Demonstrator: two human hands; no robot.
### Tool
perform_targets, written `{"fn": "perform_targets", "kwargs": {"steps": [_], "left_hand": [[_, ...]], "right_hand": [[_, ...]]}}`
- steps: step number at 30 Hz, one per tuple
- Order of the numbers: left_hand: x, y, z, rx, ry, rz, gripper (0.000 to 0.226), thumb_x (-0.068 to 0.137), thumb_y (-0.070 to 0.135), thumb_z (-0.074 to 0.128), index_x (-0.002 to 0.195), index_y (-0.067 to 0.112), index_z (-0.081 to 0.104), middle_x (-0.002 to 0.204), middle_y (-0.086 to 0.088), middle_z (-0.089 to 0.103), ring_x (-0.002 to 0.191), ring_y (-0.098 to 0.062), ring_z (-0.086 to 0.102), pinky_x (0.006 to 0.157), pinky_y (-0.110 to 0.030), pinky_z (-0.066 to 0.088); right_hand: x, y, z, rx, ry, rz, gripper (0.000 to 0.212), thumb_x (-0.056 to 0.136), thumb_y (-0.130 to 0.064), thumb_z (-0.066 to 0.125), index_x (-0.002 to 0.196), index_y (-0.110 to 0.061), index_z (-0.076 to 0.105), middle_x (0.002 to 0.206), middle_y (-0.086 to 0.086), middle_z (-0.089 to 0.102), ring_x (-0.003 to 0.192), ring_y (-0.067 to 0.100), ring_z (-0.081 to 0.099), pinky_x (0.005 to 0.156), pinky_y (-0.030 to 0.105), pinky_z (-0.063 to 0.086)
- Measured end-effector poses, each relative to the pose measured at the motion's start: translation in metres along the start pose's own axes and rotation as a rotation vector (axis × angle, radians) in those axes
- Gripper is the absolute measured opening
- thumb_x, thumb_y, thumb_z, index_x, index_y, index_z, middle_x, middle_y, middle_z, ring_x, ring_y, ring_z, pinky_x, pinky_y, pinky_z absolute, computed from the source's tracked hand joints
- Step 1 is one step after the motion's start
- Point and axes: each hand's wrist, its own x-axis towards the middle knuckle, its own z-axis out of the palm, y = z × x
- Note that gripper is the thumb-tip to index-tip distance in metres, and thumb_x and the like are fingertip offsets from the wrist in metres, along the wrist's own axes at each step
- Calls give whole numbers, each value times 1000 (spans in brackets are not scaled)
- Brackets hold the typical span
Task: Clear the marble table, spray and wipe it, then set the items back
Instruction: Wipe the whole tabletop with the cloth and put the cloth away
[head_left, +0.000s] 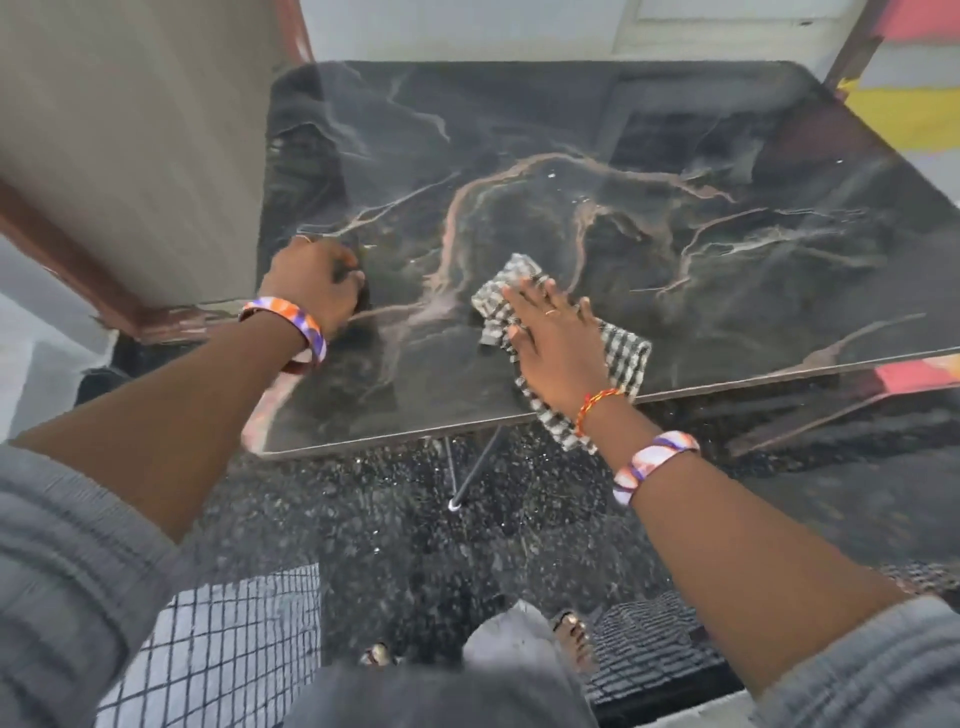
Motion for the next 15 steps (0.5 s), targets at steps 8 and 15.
{"fn": "perform_targets", "kwargs": {"steps": [8,15], "left_hand": [[-13,-81,-46,-36,-45,-50,27,88,17,55,110,6,65,125,-24,56,114,-39,52,95,-35,40],[-18,-101,-68,-417,-198,-96,19,90,19,55,90,5,68,88,-12,68,77,-18,66,68,-23,48]], "right_hand": [[-6,-162,54,114,-1,-268,50,94,-13,41,141,-30,36,151,-8,34,144,17,21,117,42,4],[-23,-224,56,645,-223,-216,33,93,-4,44,123,-9,57,96,6,67,81,9,63,80,22,45]]}}
